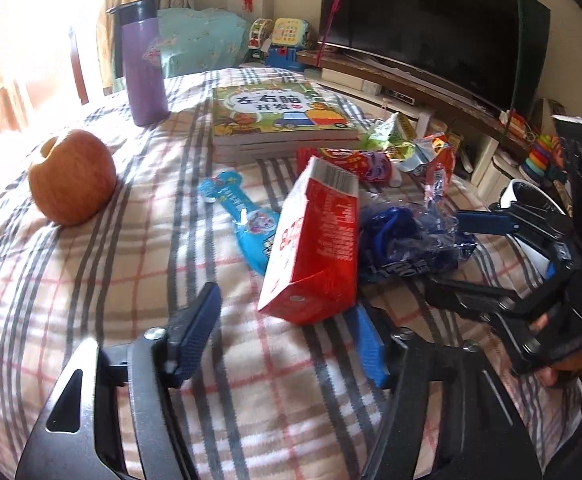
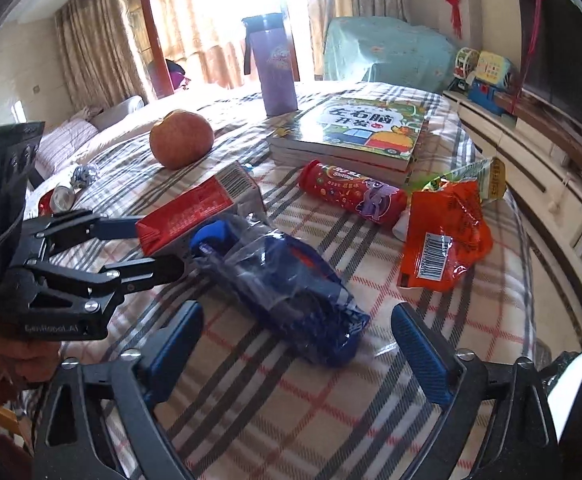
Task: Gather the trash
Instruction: 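Grasp the red juice carton with left while right grasps the blue wrapper bag, then carry the red juice carton and blue wrapper bag over the bin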
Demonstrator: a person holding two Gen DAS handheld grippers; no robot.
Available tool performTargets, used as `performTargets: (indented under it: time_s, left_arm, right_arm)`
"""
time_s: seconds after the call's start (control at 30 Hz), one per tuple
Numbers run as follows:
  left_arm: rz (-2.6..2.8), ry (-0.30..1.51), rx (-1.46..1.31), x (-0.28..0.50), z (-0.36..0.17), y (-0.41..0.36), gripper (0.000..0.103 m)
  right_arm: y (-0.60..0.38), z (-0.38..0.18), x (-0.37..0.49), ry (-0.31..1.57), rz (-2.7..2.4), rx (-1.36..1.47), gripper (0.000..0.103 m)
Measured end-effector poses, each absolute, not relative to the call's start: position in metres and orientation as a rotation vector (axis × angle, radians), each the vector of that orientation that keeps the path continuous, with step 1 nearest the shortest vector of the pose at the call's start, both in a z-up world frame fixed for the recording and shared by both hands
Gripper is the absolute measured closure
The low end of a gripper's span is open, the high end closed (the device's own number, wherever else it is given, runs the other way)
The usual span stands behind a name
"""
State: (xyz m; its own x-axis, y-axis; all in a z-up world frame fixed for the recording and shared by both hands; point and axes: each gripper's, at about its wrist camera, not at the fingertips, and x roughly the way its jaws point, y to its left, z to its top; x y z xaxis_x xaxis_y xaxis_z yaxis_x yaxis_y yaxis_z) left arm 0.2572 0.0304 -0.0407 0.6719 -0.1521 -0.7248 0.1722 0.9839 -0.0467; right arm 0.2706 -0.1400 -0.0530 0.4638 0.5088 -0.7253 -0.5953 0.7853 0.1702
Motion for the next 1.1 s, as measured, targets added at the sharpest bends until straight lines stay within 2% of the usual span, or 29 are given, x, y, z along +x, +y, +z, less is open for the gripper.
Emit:
performTargets:
  time_s: [0.03, 0.07, 0.1, 0.2, 0.3, 0.73, 1.1]
  left_arm:
    - [-0.191, 0.817, 0.027, 0.258, -0.041, 0.029, 0.053]
    - [-0.197, 0.821, 0.026, 0.259, -0.042, 0.028, 0.062]
    - [-0.206, 0.828, 0.023, 0.260, -0.043, 0.026, 0.066]
    - [-0.206, 0.825, 0.025, 0.257, -0.043, 0.024, 0.070]
    - [-0.214, 0.832, -0.013, 0.252, -0.041, 0.026, 0.073]
    - [-0.261, 0.818, -0.121, 0.197, -0.028, 0.008, 0.073]
    - [-0.317, 0.817, -0.097, 0.177, -0.023, -0.027, 0.073]
  right_arm:
    - [-0.140, -0.054, 0.272, 0.854, 0.676, -0.107, 0.029]
    - [-0.141, -0.054, 0.273, 0.856, 0.670, -0.104, 0.040]
    - [-0.142, -0.055, 0.272, 0.859, 0.658, -0.098, 0.042]
    - [-0.148, -0.053, 0.268, 0.856, 0.645, -0.070, 0.054]
    - [-0.156, -0.051, 0.261, 0.867, 0.605, -0.025, 0.058]
    - [-0.206, -0.038, 0.203, 0.858, 0.443, 0.214, 0.062]
    - [-0.247, -0.023, 0.175, 0.804, 0.344, 0.311, 0.062]
